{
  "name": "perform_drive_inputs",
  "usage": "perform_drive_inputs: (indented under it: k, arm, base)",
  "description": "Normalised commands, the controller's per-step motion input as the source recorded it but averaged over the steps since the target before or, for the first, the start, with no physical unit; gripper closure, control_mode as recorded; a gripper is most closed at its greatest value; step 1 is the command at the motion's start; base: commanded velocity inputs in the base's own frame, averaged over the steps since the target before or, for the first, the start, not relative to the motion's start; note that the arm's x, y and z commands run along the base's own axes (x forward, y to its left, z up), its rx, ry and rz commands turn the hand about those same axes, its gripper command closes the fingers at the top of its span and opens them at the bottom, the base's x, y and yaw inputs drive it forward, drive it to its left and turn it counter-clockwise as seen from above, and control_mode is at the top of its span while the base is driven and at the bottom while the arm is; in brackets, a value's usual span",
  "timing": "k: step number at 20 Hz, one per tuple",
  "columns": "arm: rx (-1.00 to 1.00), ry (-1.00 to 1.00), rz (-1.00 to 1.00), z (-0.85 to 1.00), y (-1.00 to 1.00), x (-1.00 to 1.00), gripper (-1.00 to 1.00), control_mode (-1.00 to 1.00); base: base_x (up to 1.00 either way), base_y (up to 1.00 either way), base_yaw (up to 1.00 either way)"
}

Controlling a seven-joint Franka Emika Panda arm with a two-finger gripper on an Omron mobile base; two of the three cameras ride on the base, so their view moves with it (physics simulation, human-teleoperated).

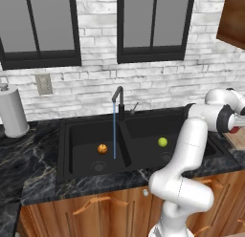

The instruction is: Pick the pear, pear, orange from the sink and place them on the cutting board to airdry. Then turn off the sink faucet.

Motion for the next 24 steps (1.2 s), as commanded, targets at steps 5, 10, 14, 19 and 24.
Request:
perform_drive_inputs:
  k: [5,10,14,19,24]
  arm:
    - [0.00,0.00,0.02,-0.19,0.00,0.07,-1.00,-1.00]
    - [0.00,-0.05,0.01,0.14,0.01,-0.05,-1.00,-1.00]
    - [0.00,-0.10,0.01,0.23,0.07,-0.15,-1.00,-1.00]
    - [0.00,-0.04,0.01,0.17,0.23,-0.10,-1.00,-1.00]
    - [0.00,-0.12,0.00,0.54,0.53,-0.56,-1.00,-1.00]
  base:
    - [0.00,0.00,0.00]
    - [0.00,0.00,0.00]
    - [0.00,0.00,0.00]
    - [0.00,0.00,0.00]
    - [0.00,0.00,0.00]
